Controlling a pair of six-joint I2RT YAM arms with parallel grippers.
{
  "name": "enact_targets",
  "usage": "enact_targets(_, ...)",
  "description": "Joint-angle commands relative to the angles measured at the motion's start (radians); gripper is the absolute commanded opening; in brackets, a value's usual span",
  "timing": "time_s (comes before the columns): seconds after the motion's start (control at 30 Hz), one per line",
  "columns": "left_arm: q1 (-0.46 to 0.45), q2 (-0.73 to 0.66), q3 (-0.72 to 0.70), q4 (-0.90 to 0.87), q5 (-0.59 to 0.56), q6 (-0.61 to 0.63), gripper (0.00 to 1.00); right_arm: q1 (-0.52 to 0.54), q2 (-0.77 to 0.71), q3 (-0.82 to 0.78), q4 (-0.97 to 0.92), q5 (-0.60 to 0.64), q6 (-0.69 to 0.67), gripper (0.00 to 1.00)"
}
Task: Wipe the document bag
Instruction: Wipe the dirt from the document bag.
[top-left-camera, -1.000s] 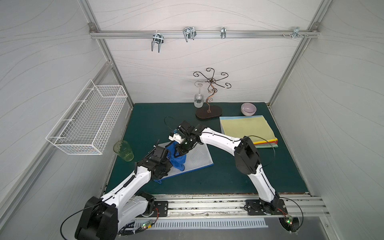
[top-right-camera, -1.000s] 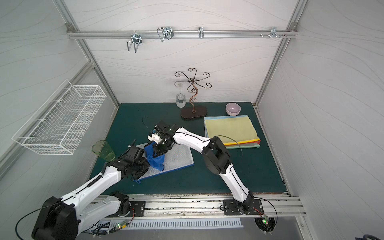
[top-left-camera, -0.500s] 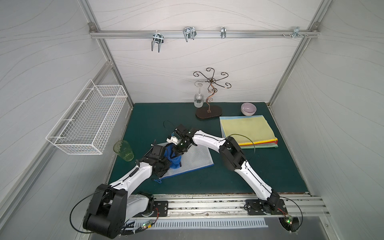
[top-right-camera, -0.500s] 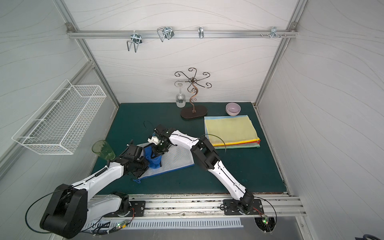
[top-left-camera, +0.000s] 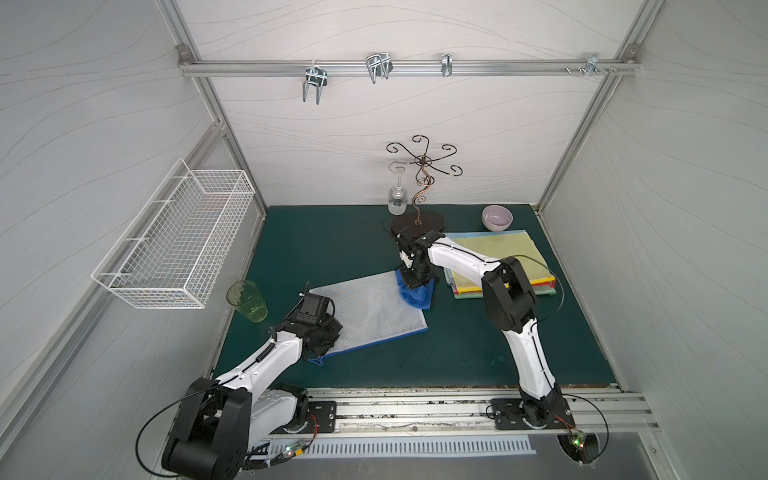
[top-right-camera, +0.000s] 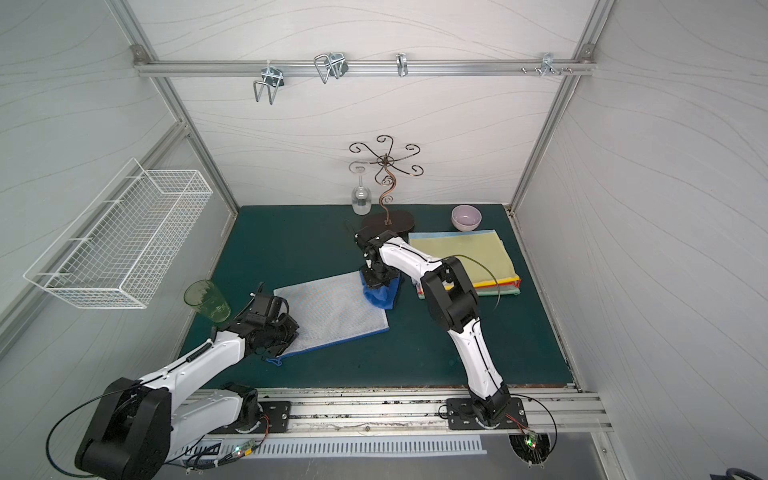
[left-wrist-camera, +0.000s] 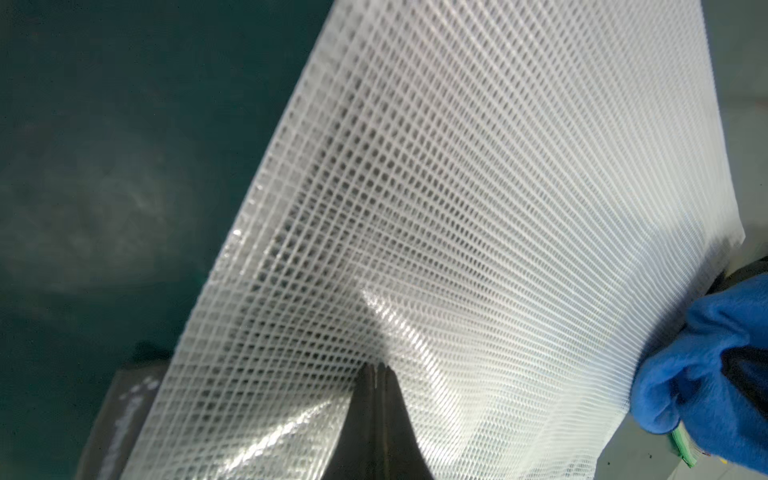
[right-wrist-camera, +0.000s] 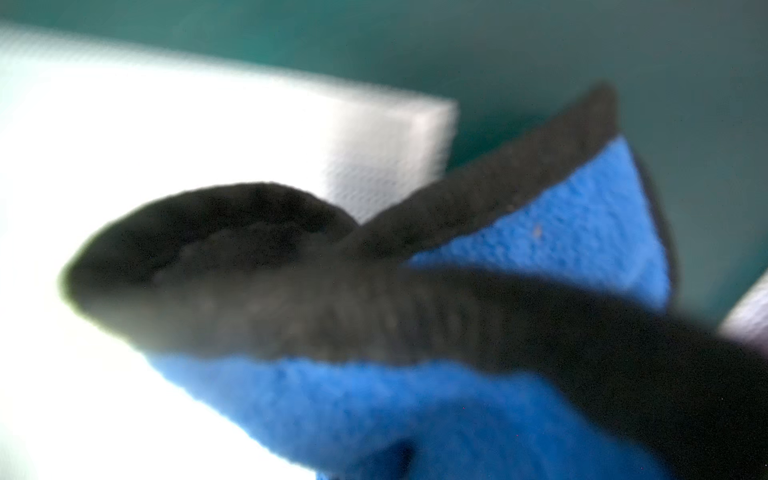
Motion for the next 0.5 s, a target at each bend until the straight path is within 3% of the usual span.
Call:
enact_targets(0.0,0.000,0.014,-0.033,-0.073,0.009,0.001,0.00,0.162,0.011,0.065,-0.054,-0.298,-0.073,0.00)
enact_targets(0.1,0.000,0.011,-0.031,-0.077,0.009,0.005,0.00,0.193,0.070,0.058,0.018,-0.472,0.038,0.00)
enact_targets(0.2,-0.001,-0.001,-0.037,-0.081,0.007,0.007,0.00,0.189,0.102,0.001,0.083,-0.500,0.116,0.00)
enact_targets(0.3,0.000,-0.008,-0.040,-0.085,0.009,0.007,0.00,0.146,0.095,-0.058,0.059,-0.399,0.134,0.00)
enact_targets(0.47,0.000,-0.020,-0.051,-0.082,0.012,0.009,0.00,-0.005,-0.052,-0.254,-0.014,-0.077,0.132,0.00)
